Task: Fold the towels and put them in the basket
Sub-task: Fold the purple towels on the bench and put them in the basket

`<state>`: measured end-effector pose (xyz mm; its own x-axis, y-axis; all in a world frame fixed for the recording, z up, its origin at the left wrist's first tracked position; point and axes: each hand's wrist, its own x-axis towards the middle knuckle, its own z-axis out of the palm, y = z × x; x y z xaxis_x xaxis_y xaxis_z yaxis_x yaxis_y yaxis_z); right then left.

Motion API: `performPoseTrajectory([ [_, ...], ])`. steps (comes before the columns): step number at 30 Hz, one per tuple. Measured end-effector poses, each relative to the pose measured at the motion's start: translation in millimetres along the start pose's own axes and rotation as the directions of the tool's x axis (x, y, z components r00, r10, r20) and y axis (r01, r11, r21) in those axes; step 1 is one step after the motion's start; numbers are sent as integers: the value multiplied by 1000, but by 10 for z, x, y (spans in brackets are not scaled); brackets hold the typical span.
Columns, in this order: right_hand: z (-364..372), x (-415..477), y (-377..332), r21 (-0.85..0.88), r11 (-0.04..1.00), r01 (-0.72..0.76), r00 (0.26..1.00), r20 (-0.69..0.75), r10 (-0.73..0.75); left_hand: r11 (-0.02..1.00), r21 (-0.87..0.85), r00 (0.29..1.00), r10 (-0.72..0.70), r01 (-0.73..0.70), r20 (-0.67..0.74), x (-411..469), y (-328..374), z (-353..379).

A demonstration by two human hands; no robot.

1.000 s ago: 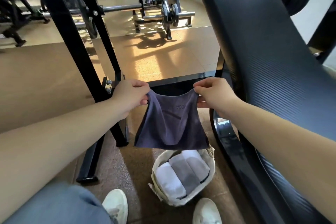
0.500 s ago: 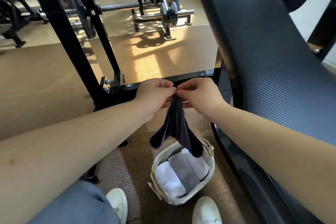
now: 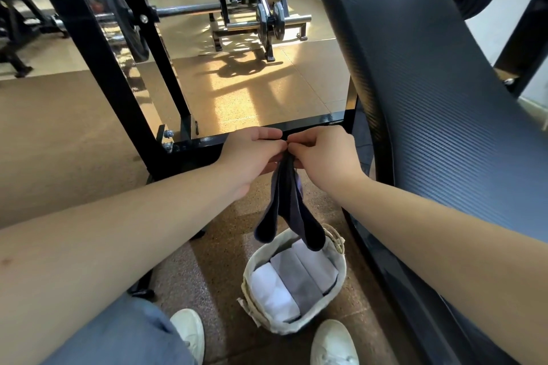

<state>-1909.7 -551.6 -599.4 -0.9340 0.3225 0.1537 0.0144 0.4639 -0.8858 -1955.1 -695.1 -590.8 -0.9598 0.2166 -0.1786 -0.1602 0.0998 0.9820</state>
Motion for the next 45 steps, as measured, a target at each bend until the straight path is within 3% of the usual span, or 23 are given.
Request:
performPoseTrajectory([
  [7, -33, 16, 25, 74, 995, -64, 995, 80, 58, 996, 88, 994, 16, -25, 107, -2, -33, -5],
  [10, -59, -13, 25, -40, 999, 31, 986, 163, -24, 989, 148, 989, -12, -10, 146, 8, -67, -9],
  [15, -156, 30, 62, -94, 994, 51, 967, 255, -25, 997, 22, 993, -75, 74, 90, 82, -79, -87],
  [25, -174, 68, 117, -70, 997, 30, 965, 264, -10, 889, 456, 998, -63, 54, 4, 257, -304, -321],
  [34, -317, 114, 115, -109, 986, 127, 931, 356, -80, 940, 245, 969, -245, 239, -4, 357, -390, -437],
  [37, -325, 109, 118, -114, 983, 143, 922, 377, -90, 919, 302, 964, -265, 253, -3, 366, -424, -421],
  [41, -305, 95, 136, -143, 977, 158, 920, 380, -94, 864, 457, 974, -224, 211, -26, 333, -518, -387],
  [45, -295, 127, 233, -401, 891, 216, 939, 334, -77, 811, 580, 997, -40, 72, -69, 333, -397, -425],
])
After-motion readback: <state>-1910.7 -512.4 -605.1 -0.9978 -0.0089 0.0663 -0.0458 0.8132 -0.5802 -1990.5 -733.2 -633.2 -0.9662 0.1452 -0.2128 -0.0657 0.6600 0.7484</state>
